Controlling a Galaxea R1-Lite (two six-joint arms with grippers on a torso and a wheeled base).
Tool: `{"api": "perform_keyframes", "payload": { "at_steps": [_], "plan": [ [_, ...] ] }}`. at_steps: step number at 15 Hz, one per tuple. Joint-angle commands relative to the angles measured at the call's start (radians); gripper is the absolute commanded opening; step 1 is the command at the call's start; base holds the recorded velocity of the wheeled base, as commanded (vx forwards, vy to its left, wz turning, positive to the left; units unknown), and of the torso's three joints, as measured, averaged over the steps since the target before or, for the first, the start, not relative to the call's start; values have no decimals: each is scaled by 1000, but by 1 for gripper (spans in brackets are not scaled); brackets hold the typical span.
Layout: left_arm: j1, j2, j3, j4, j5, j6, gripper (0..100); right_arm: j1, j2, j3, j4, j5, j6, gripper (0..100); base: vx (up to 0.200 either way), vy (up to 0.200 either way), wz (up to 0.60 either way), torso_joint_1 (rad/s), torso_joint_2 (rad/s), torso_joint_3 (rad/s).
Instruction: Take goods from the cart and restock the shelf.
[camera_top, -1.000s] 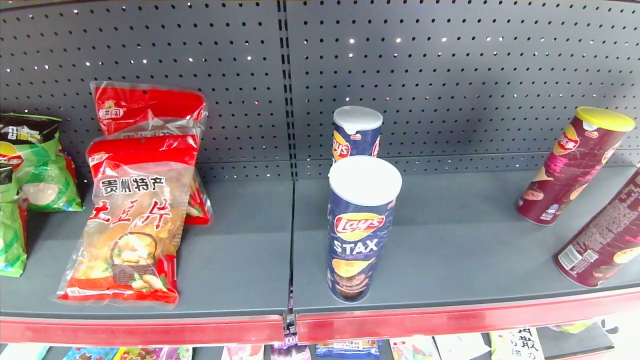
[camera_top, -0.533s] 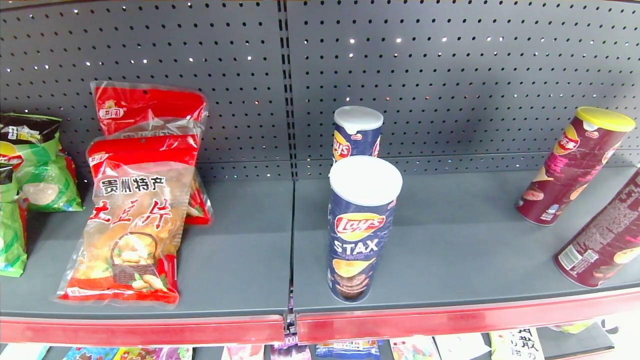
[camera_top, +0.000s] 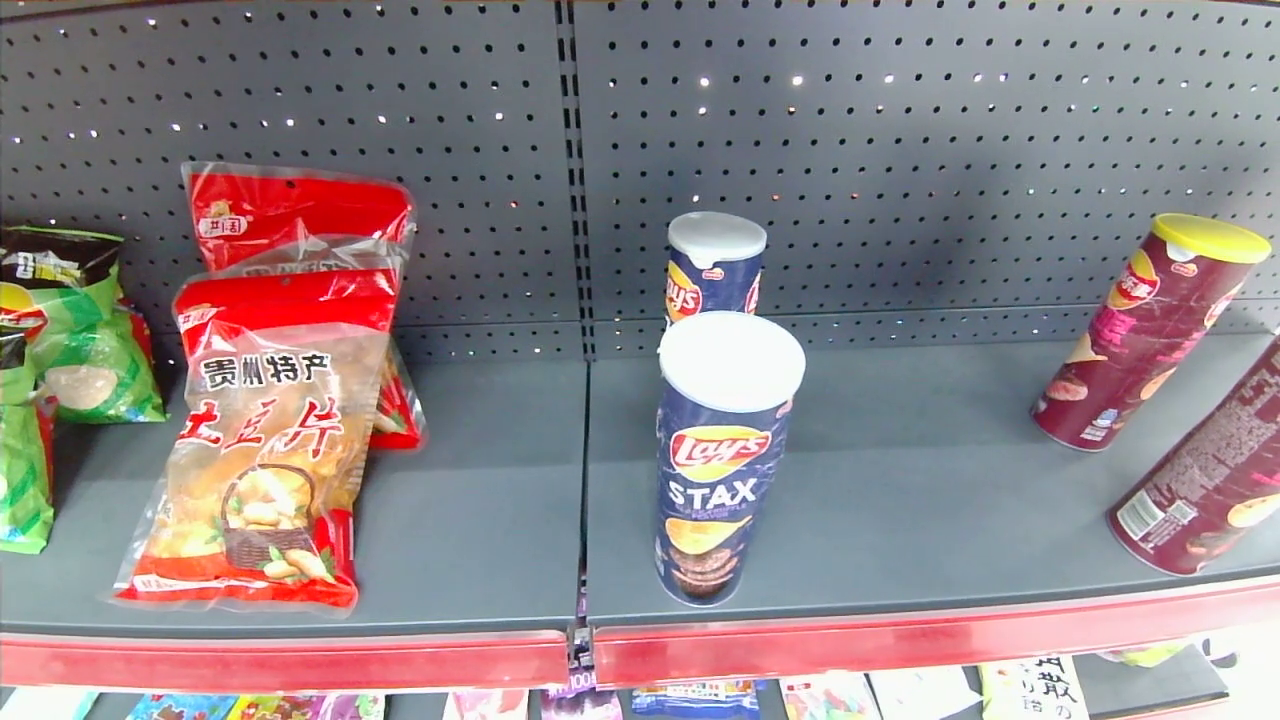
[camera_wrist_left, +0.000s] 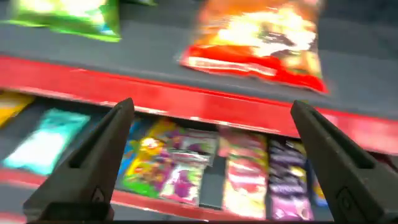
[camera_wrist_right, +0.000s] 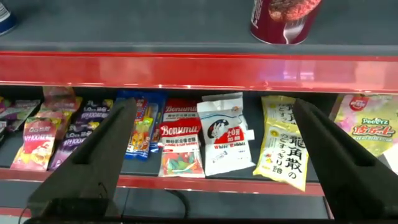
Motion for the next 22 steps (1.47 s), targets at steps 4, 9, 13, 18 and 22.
{"api": "perform_keyframes", "payload": {
  "at_steps": [4,9,13,18,22],
  "plan": [
    [0,2,8,-11,-207,39,100,0,4,0,1,0,-1,100,0,0,0,0,0,0],
    [0,2,71,-96,-189,106,100,0,4,0,1,0,-1,100,0,0,0,0,0,0],
    [0,2,72,-96,-187,111,100,0,4,0,1,0,1,100,0,0,0,0,0,0],
    [0,2,72,-96,-187,114,100,0,4,0,1,0,-1,100,-40,0,0,0,0,0],
    [0,2,72,-96,-189,114,100,0,4,0,1,0,-1,100,-150,0,0,9,3,-4]
  ]
}}
